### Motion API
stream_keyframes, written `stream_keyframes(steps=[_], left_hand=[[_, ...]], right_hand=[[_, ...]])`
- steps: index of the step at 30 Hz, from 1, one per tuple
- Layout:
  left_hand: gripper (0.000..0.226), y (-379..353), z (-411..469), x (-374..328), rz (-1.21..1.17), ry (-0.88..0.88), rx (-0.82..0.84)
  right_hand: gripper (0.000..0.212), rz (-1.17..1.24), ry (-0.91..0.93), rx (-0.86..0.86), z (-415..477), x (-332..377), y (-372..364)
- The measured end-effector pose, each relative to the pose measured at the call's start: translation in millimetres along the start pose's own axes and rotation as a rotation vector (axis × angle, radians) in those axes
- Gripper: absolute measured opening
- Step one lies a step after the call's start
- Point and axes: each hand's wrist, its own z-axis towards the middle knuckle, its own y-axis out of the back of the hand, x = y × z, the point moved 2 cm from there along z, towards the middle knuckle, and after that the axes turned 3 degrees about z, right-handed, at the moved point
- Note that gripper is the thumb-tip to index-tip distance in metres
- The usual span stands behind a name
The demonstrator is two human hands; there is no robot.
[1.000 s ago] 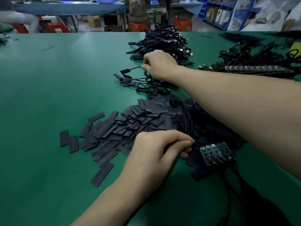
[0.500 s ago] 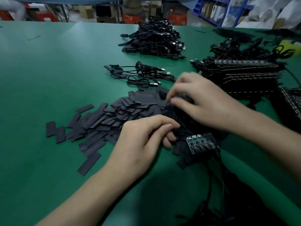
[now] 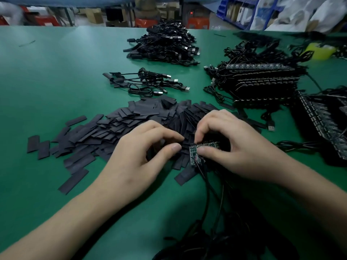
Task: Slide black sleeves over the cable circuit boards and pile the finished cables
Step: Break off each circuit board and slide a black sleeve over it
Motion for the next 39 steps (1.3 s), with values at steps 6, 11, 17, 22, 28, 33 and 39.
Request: stream_keyframes(steps=[6,11,17,22,28,33,39], left_hand=[[0.017,-10,-1,-6,-0.197,0.126,0.056],[0.015,-9,-1,-2,-0.372,0.182,0.051],[0.010,-12,-1,-1,-0.605,0.234,0.099],[0.010,-11,1,0,-0.685,0.259,0.123],[0.013,-11,0,1,-0.718,0.306,0.132],[0.011,-10,0,1,-0.737,0.313,0.161],[0.012,-9,1,0,-0.750,0.322,0.167]], right_hand=[[0.013,0.262,-0.024,-0.155,-1,6,-6],[0.010,0.427,-0.086,-0.173,-3,4,-12],[0.003,0.516,-0.099,-0.088,-3,3,-16],[0.005,0.632,-0.116,-0.055,-2,5,-17],[0.017,0.759,-0.147,-0.031,-1,4,-22],[0.020,0.841,-0.175,-0.019,-1,3,-26],[0.020,0.844,-0.181,-0.019,2,3,-27]])
